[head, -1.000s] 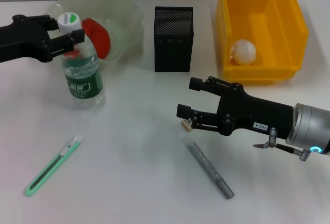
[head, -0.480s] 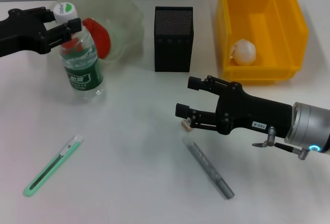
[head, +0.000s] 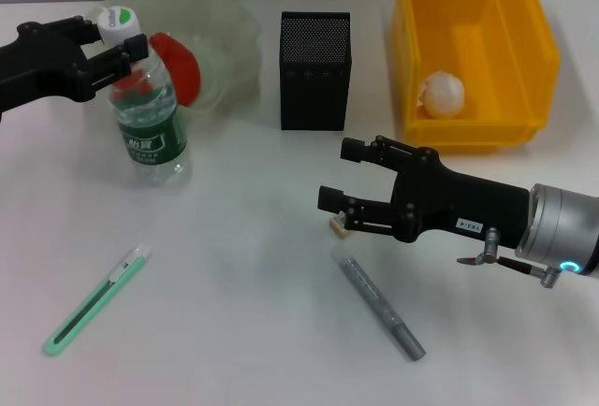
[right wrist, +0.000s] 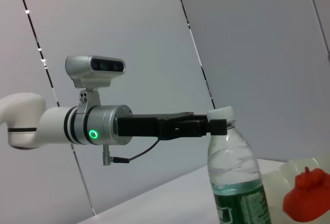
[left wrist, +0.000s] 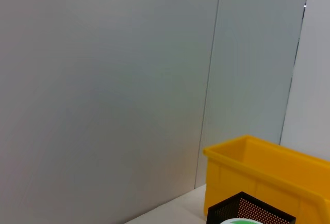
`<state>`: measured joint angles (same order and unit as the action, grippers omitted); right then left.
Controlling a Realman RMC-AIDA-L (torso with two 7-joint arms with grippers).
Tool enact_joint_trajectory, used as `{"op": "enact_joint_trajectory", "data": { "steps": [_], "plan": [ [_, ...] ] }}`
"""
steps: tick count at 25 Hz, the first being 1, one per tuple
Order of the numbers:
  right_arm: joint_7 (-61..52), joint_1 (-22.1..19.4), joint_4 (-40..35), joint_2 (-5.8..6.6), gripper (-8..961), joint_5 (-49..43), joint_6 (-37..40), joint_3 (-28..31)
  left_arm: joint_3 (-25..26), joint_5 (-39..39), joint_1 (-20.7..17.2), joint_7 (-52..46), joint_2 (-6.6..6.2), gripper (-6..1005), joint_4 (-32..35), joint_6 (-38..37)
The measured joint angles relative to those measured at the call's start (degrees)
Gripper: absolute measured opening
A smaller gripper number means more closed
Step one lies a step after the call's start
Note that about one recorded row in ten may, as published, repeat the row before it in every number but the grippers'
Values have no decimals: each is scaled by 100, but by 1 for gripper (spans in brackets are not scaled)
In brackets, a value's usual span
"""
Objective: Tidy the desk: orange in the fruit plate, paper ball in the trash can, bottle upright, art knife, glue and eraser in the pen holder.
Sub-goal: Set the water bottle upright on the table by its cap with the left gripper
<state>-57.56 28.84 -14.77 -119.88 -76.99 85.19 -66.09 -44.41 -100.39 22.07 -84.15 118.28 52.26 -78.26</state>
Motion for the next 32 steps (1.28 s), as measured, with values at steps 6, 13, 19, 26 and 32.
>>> {"op": "enact_joint_trajectory", "data": {
  "steps": [6,13,19,26,32],
  "plan": [
    [0,5,0,0,828,0,-29,0,29,40,8,155,-1,479,-160,30],
    [0,68,48,0,828,0,-37,0,9,40,8,160,5,485,-227,92],
    [0,77,53,0,828,0,-86,0,2,41,1,170,4,490,-235,141],
    [0,97,53,0,828,0,-100,0,4,47,-1,171,-5,496,-251,122],
    [0,130,61,0,828,0,-110,0,7,49,4,174,-7,520,-250,90]
  ]
}}
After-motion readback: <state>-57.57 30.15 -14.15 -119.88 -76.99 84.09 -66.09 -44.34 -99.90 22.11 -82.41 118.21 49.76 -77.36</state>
